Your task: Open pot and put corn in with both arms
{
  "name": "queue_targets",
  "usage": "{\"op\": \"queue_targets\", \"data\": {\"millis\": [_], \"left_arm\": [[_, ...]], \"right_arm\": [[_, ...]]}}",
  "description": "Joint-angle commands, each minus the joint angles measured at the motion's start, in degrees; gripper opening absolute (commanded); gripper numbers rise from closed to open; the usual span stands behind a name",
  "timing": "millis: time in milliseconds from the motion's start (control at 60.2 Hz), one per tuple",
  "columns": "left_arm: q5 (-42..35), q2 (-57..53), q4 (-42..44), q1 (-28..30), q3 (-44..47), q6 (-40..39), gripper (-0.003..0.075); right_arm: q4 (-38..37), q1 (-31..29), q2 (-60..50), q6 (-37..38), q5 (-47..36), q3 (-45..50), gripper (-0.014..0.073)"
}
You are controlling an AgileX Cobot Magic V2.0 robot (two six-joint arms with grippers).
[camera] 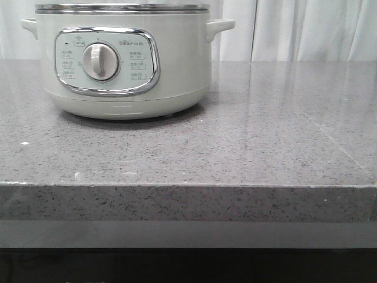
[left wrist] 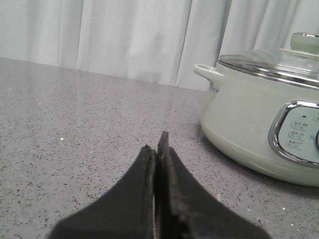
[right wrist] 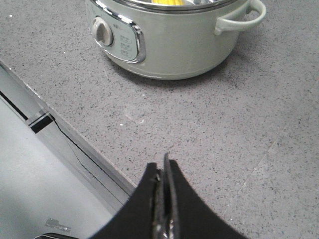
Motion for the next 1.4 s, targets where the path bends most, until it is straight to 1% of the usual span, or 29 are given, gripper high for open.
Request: {"op": "queue_targets", "data": {"millis": [0, 548, 598, 648, 681, 698, 814, 881, 947, 1080, 1163, 1379], "left_arm": [[-4.4, -0.9, 0.1, -0.4, 0.8, -0.5, -0.0020], [-4.4, -0.9, 0.1, -0.4, 0.8, -0.5, -0.0020], [-4.4, -0.9, 0.1, -0.4, 0.8, -0.5, -0.0020], [-4.4, -0.9, 0.1, -0.4, 0.8, -0.5, -0.0020], [-4.4, -0.9, 0.1, -0.4, 0.8, -0.5, -0.0020], [-4.4, -0.9, 0.1, -0.4, 0.8, -0.5, -0.0020], [-4.4, -0.9, 0.1, -0.4, 0.8, -0.5, -0.0020], [-4.4, -0.9, 0.1, -0.4, 0.8, -0.5, -0.0020], [-4.4, -0.9, 0.1, -0.4, 0.8, -0.5, -0.0020], [-4.4, -0.9, 0.1, -0.4, 0.8, -0.5, -0.0020], [-4.4, -0.9, 0.1, -0.4, 0.8, -0.5, -0.0020], [-4.4, -0.9, 0.1, -0.4, 0.8, -0.5, -0.0020]], "right_arm": [[-0.2, -0.2, -0.2, -0.7, -3.6, -1.6, -0.0068], [-0.2, -0.2, -0.6, -0.7, -4.1, -1.2, -0.0068], [-1.2, -1.3, -1.9, -0.7, -5.3, -0.6, -0.0068], [-1.1, -4.2, -3.3, -0.7, -7.9, 1.0, -0.0068], [-0.8, -6.7, -4.7, -0.7, -10.2, 2.7, -0.0068], [-0.8, -8.9, -5.7, -0.7, -12.3, 4.3, -0.0068], [-0.7, -17.7, -12.6, -0.7, -22.7, 12.4, -0.0068], [-0.7, -21.8, -16.9, -0.7, -28.6, 17.4, -0.0068], [-0.7, -24.6, -21.1, -0.7, -32.6, 23.0, -0.0068], [-0.7, -28.4, -29.1, -0.7, -38.0, 32.7, -0.0068], [-0.6, -30.2, -33.5, -0.7, -39.4, 37.6, -0.0068], [0.4, -30.9, -42.6, -0.7, -40.1, 47.4, -0.0068]]}}
